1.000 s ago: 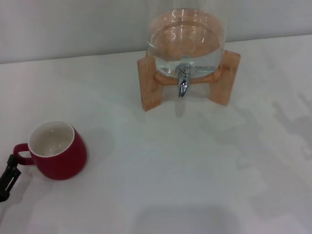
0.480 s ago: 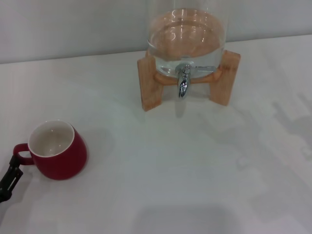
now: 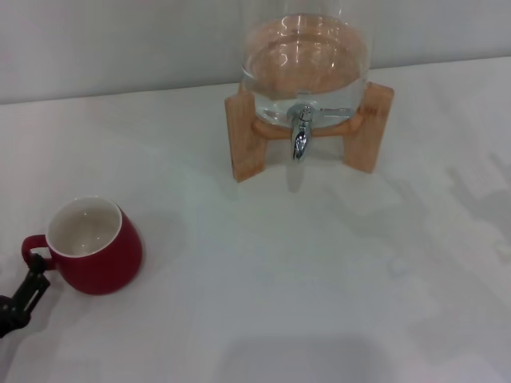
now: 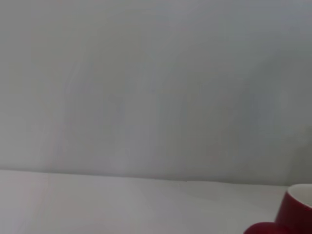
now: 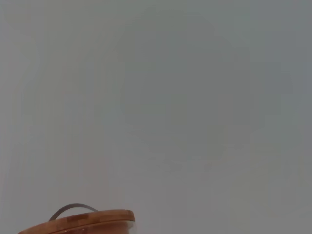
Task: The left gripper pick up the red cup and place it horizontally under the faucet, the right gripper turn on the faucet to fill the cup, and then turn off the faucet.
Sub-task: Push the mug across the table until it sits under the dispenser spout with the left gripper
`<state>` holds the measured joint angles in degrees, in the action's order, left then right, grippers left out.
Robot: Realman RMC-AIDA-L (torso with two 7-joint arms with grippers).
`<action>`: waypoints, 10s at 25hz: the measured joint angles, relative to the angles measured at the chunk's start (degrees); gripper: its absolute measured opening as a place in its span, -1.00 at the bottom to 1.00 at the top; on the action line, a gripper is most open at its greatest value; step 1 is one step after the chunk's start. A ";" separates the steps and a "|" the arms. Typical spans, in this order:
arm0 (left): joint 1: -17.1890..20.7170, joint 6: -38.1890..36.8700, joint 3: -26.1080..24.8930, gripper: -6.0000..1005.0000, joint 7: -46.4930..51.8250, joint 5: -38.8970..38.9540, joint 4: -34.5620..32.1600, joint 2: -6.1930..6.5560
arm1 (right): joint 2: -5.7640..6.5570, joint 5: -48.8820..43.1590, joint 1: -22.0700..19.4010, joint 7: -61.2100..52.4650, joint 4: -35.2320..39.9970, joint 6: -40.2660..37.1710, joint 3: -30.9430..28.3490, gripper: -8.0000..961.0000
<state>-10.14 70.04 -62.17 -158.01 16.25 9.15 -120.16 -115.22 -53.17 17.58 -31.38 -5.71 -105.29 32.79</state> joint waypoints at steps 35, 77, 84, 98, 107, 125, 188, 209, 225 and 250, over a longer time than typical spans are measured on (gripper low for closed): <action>0.21 0.38 1.52 0.75 -3.81 -0.01 -0.45 0.18 | 0.00 0.00 0.01 0.00 0.00 -0.09 0.00 0.76; -2.47 0.00 0.82 0.75 -3.89 0.51 -2.70 0.91 | 0.00 0.00 -0.09 0.00 0.00 -0.67 0.05 0.76; -3.36 0.01 0.82 0.75 -3.89 0.54 -2.81 0.94 | 0.00 0.00 -0.08 0.00 0.00 -0.77 0.09 0.76; -3.48 -0.14 0.66 0.75 -3.89 1.14 -2.82 0.99 | 0.00 0.00 -0.19 0.00 0.00 -0.79 0.08 0.76; -3.48 -0.18 0.06 0.75 -3.89 1.34 -2.83 0.99 | 0.00 0.00 -0.27 0.00 0.00 -0.96 0.16 0.76; -3.99 -0.97 0.03 -0.10 -3.89 1.22 -2.82 0.99 | 0.00 0.00 -0.26 0.00 0.00 -1.41 0.17 0.76; -8.40 -2.84 0.51 -0.74 -3.89 0.22 -3.54 1.07 | 0.00 0.00 -0.13 0.00 -0.09 -2.11 0.17 0.76; -20.97 -13.16 0.65 -0.75 -3.80 -7.42 -1.66 0.91 | -0.09 0.00 0.18 -0.36 -0.09 -2.10 1.30 0.76; -21.16 -22.41 3.28 -0.75 -3.38 -17.76 8.06 0.23 | -0.09 -1.41 0.27 -0.35 -0.09 -2.19 1.59 0.76; -25.07 -26.67 5.88 -0.77 -3.19 -17.98 10.96 0.14 | -0.17 -1.40 0.82 -0.35 -0.16 -1.83 1.66 0.76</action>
<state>-35.21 43.38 -56.29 -161.19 -1.73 20.11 -120.03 -115.39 -54.57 18.40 -31.73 -5.87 -107.12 34.45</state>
